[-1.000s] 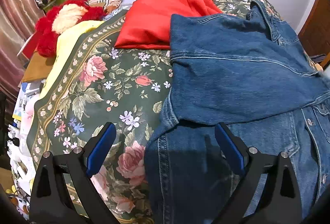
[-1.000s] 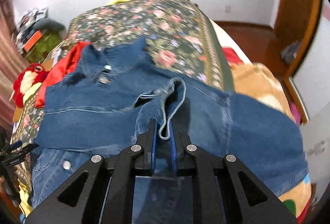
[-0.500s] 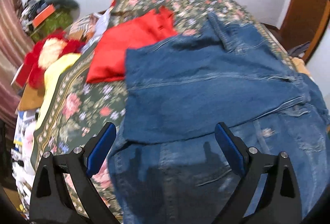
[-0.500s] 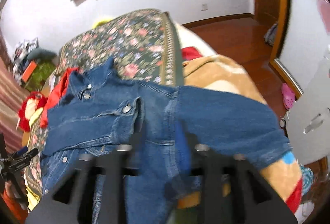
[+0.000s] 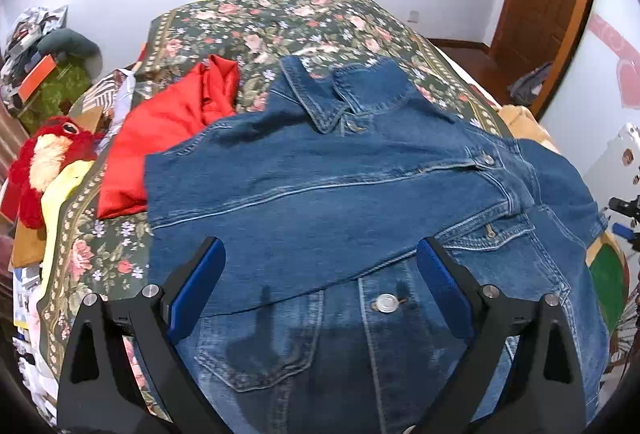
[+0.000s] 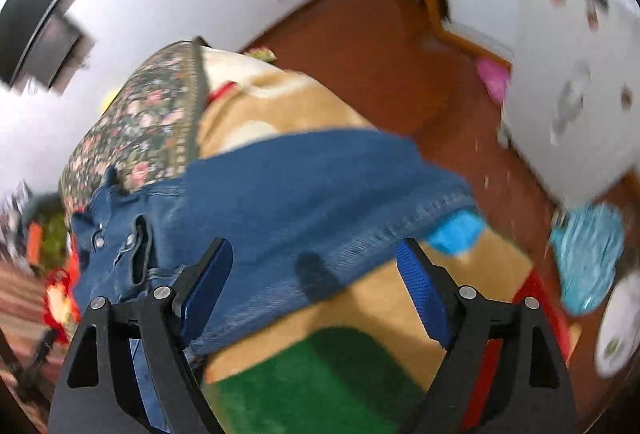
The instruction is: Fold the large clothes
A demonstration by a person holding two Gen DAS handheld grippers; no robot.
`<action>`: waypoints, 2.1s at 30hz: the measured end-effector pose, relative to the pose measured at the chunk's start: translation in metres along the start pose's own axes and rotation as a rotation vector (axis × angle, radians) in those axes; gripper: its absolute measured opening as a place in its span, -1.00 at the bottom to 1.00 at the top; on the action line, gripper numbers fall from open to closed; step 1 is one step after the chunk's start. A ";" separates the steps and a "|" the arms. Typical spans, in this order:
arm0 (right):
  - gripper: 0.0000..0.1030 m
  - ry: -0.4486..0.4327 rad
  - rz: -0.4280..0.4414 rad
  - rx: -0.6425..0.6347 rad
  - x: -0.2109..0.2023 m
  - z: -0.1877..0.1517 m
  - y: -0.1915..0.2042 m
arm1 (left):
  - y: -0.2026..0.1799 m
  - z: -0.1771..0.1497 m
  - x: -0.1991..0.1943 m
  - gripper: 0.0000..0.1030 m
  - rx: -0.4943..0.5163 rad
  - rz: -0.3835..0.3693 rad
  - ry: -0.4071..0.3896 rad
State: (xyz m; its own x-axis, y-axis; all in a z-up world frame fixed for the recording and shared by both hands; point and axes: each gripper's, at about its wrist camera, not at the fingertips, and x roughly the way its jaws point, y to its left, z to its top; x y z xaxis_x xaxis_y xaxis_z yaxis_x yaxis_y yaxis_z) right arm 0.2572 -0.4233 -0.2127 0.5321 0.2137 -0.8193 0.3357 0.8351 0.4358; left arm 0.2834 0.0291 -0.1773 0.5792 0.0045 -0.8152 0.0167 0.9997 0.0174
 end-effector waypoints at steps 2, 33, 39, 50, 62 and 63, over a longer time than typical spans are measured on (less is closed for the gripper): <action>0.59 0.034 0.028 0.061 0.013 0.000 -0.016 | -0.004 0.000 0.005 0.88 0.005 -0.002 0.016; -0.57 -0.292 0.100 -0.134 -0.060 0.043 0.112 | 0.049 -0.027 -0.011 0.88 -0.083 0.014 0.000; -0.59 -0.269 0.252 -0.301 -0.067 0.019 0.205 | 0.069 -0.037 -0.019 0.88 -0.124 0.004 -0.016; -0.72 0.094 0.283 -0.530 0.036 -0.077 0.284 | 0.095 -0.053 -0.026 0.88 -0.163 0.013 -0.007; -0.59 0.176 0.298 -0.561 0.020 -0.079 0.260 | 0.041 -0.014 -0.034 0.88 -0.031 -0.026 -0.058; -0.52 0.146 0.279 -0.569 0.014 -0.076 0.257 | 0.033 -0.007 -0.034 0.88 -0.013 -0.035 -0.067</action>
State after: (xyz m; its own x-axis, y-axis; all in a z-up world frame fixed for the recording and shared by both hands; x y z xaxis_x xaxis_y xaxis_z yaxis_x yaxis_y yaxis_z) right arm 0.2920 -0.1677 -0.1404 0.4151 0.4943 -0.7638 -0.2850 0.8679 0.4068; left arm 0.2582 0.0623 -0.1529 0.6316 -0.0312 -0.7747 0.0270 0.9995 -0.0183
